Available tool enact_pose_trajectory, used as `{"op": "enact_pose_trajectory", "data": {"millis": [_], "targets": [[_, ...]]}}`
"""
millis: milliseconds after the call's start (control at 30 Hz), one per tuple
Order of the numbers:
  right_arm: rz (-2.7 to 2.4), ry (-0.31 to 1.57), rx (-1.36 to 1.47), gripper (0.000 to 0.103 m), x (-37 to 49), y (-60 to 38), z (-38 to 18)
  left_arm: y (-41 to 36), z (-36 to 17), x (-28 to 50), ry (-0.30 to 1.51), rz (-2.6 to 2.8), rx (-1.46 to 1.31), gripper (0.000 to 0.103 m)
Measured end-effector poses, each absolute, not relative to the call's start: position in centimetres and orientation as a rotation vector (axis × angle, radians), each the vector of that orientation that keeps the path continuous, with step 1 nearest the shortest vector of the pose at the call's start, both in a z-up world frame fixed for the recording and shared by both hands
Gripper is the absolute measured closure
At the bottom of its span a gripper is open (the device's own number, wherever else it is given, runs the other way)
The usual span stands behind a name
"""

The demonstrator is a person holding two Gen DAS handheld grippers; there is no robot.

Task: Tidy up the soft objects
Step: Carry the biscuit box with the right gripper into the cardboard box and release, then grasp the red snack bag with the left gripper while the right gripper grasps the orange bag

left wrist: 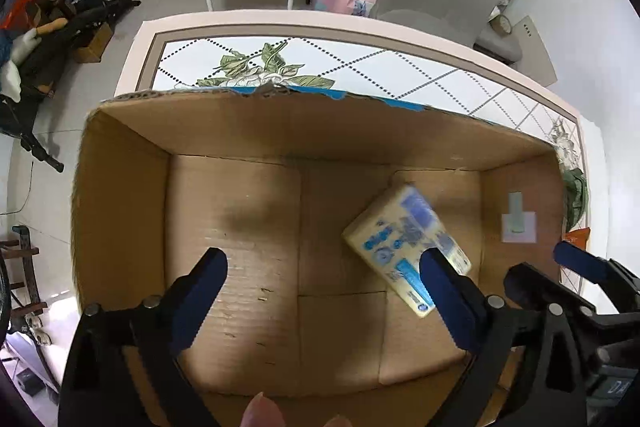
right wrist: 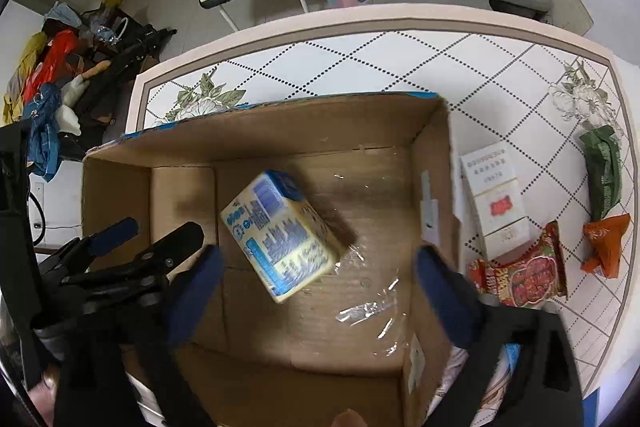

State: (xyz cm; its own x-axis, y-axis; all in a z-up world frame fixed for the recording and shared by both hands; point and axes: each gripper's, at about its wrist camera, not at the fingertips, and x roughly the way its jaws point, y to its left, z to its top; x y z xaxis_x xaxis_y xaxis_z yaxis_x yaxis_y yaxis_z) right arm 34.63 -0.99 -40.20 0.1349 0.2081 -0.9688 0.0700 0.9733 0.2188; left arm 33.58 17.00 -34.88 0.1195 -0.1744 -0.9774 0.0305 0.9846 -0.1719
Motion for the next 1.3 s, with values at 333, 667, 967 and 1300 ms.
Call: {"op": "enact_pose_trajectory", "data": {"millis": [333, 667, 967, 1300], "targets": [[0.204, 1.142, 0.344, 0.000, 29.2, -8.2, -32.2, 11.6, -24.3, 30.8, 1.159, -0.198, -0.037, 0.004], [0.051, 1.123, 0.338, 0.000, 23.1, -24.8, -33.3, -5.5, -17.5, 27.7, 0.890, -0.387, 0.204, 0.000], [-0.012, 1.427, 0.352, 0.000, 21.3, -35.5, -44.1, -19.9, -34.3, 29.9, 1.480, -0.546, 0.541, 0.000], [0.049, 1.500, 0.374, 0.000, 22.1, -38.8, -48.4, -21.8, -45.2, 30.6, 1.801, -0.513, 0.737, 0.003]]}}
